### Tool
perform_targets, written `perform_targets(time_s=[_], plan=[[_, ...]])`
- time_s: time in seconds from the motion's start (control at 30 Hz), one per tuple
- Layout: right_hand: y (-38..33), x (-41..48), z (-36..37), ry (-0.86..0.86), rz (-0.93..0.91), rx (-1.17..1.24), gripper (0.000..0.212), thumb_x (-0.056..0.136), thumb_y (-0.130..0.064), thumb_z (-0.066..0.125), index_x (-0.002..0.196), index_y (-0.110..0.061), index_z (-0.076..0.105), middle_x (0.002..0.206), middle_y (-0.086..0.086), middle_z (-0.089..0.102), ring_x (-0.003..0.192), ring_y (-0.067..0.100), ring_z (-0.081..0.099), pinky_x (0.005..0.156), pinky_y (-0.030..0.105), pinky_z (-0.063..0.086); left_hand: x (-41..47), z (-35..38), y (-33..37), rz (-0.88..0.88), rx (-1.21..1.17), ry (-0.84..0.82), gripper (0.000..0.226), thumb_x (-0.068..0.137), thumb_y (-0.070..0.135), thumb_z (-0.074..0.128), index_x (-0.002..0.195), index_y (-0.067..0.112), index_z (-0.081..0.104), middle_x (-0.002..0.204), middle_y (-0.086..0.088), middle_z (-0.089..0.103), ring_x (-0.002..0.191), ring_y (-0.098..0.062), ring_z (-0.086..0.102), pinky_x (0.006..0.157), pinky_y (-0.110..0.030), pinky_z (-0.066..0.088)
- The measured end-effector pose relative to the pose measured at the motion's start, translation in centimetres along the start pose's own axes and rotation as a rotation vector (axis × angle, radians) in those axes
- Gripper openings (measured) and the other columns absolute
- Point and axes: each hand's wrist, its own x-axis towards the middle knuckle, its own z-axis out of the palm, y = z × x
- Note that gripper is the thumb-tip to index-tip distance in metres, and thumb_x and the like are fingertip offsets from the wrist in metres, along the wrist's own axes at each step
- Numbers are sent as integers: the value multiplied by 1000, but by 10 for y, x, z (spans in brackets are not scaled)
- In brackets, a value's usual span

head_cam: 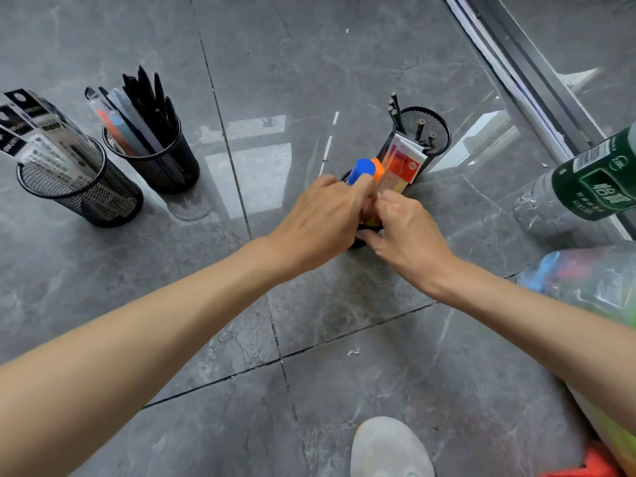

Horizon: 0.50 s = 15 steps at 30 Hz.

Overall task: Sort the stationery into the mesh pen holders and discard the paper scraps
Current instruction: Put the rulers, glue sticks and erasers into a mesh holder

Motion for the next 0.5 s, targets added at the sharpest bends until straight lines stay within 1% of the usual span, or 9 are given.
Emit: perform_targets(time_s=[0.07,0.1,0.17,0.23,0.3,0.4,0.47,0.5], plan=[[0,0,1,13,-13,9,17,79,-14,69,95,-11,65,91,2,57,86,26,59,67,40,50,-3,-2,2,69,63,132,39,68,3,21,84,3,57,69,-7,56,55,-24,38,66,-30,33],[0,1,1,20,-17,3,16,79,-14,69,94,-12,65,91,2,57,86,25,58,65,39,49,-3,-3,2,80,88,151,40,68,4,20,82,3,57,69,-7,55,56,-25,39,66,-31,33],[-1,1,2,25,-11,-16,17,79,-14,68,95,-10,65,91,2,57,86,26,58,64,36,47,-6,0,0,71,105,110,41,66,6,18,81,6,57,67,-6,54,57,-24,42,65,-32,36],[-1,1,3,25,-18,-63,20,79,-15,68,97,-8,64,94,4,58,88,28,58,63,35,46,-9,6,-3,50,77,57,43,65,7,15,82,7,55,63,-4,52,55,-21,37,63,-31,36],[-1,2,5,23,-22,-123,22,80,-18,67,99,-8,65,96,4,59,89,29,58,63,35,46,-11,10,-4,24,30,30,45,66,8,15,86,5,55,61,-1,48,54,-20,33,67,-32,34],[1,2,7,32,-9,-157,21,82,-21,66,98,-8,66,94,5,57,86,29,57,59,32,39,-10,10,-5,26,27,17,44,66,8,15,87,5,54,58,2,42,52,-20,30,69,-32,34],[2,2,9,41,-6,-167,22,82,-21,67,99,-6,65,93,6,55,86,29,56,59,32,39,-4,8,-7,59,38,-10,38,64,5,21,86,4,52,55,8,32,50,-20,27,65,-30,35],[4,3,11,41,-10,-178,23,82,-21,67,100,-5,64,95,7,55,89,29,56,59,33,41,1,7,-8,77,48,-51,31,63,2,27,85,5,49,55,9,27,49,-20,26,64,-30,35]])
